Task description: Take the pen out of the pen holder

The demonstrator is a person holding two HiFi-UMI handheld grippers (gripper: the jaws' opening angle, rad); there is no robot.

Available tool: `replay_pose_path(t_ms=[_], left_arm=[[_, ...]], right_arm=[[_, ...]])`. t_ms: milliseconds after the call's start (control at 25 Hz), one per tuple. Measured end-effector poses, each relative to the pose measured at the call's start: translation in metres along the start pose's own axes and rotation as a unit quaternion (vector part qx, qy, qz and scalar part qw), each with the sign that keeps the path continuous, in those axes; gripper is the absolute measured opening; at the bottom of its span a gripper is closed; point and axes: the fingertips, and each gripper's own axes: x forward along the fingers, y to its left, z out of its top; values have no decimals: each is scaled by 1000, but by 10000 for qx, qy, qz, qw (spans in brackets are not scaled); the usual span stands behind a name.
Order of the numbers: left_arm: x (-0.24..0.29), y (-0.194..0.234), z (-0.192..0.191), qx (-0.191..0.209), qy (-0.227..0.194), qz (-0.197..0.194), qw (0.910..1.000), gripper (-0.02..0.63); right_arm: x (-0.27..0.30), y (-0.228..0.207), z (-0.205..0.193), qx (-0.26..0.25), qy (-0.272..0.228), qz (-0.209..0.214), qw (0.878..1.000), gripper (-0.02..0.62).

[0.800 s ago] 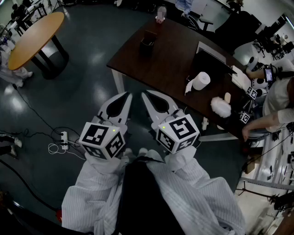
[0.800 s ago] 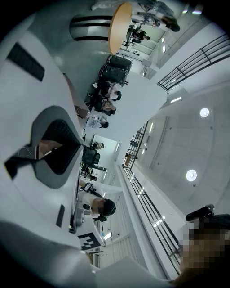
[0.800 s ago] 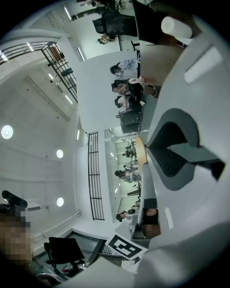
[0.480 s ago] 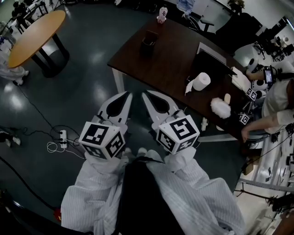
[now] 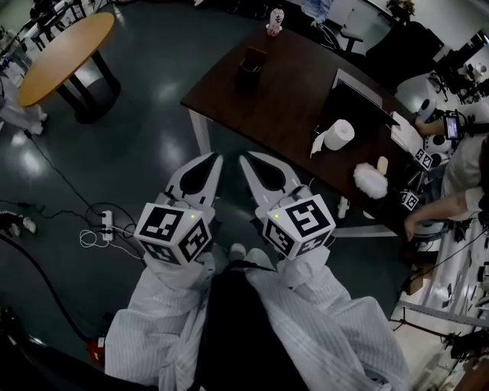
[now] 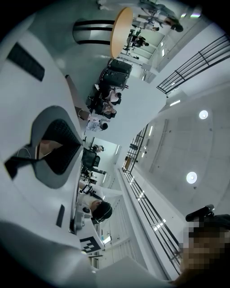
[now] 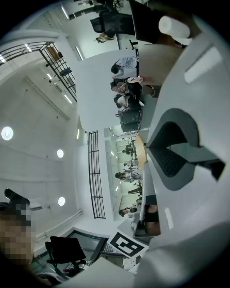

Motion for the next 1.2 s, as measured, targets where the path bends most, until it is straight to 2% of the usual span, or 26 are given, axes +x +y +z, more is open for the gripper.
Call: replay_pose_path(t_ms=[320,560,960,1200], left_arm=[[11,23,-8,-80,91,242,9996,5],[43,86,6,-77,150,156,9997,5],[135,232,72,291,647,-591,9957,5],[189,280,69,176,1052,-1045,9888,5]], right_arm=[[22,-15,-12,148,160,93,9997,2],[90,-32,-13,234,171,14,9996,2],[255,-89,13,547,21,-956,9939,2],[302,-134,5,785,97,-1634,9834,2]])
